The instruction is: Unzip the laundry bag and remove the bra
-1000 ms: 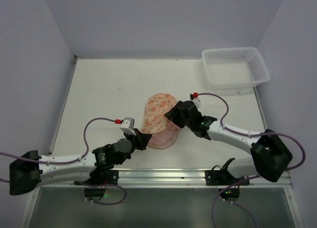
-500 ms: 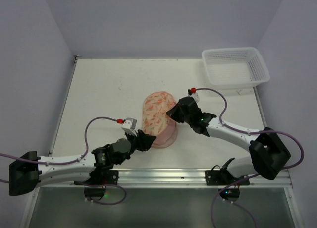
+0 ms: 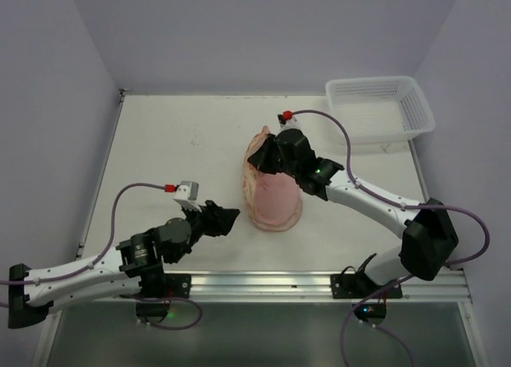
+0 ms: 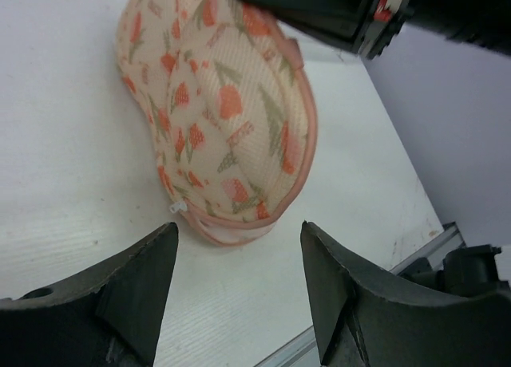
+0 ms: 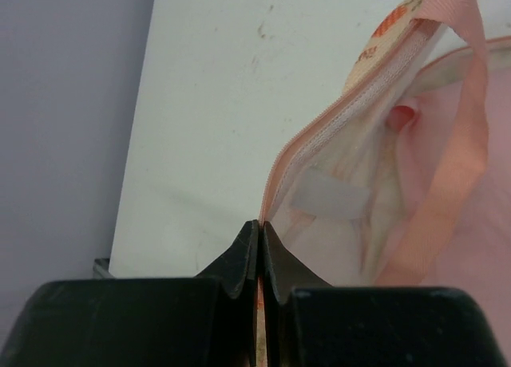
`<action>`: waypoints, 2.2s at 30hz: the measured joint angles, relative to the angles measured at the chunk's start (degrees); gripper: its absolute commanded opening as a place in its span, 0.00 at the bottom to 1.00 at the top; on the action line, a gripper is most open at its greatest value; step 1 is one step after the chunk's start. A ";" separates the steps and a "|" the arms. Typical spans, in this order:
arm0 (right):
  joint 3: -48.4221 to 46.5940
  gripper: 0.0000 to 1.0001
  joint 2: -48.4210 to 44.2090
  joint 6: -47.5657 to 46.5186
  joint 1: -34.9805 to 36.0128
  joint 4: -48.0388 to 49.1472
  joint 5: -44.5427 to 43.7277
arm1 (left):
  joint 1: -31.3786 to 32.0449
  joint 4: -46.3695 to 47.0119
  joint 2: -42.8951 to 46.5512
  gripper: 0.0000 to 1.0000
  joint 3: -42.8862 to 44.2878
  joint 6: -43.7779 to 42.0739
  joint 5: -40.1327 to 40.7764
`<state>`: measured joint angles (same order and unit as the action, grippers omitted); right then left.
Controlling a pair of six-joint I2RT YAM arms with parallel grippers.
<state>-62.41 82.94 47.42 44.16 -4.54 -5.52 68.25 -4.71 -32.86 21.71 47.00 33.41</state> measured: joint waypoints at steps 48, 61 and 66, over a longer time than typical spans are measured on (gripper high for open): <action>-0.63 0.99 9.55 -10.03 0.46 -18.23 -2.51 | -0.31 3.45 -11.87 0.75 -6.05 -3.78 2.03; -5.01 0.99 14.97 -13.14 -0.22 -20.13 -2.49 | -0.31 7.23 -11.37 0.76 -6.10 -4.79 0.79; -8.28 0.99 17.62 -13.09 -2.08 -21.79 -2.54 | -0.31 7.15 -10.25 0.76 -6.10 -4.81 0.85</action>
<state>-70.70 100.55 34.33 42.09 -26.33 -8.05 67.94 2.44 -43.11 15.62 42.19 34.26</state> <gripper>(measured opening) 0.986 0.757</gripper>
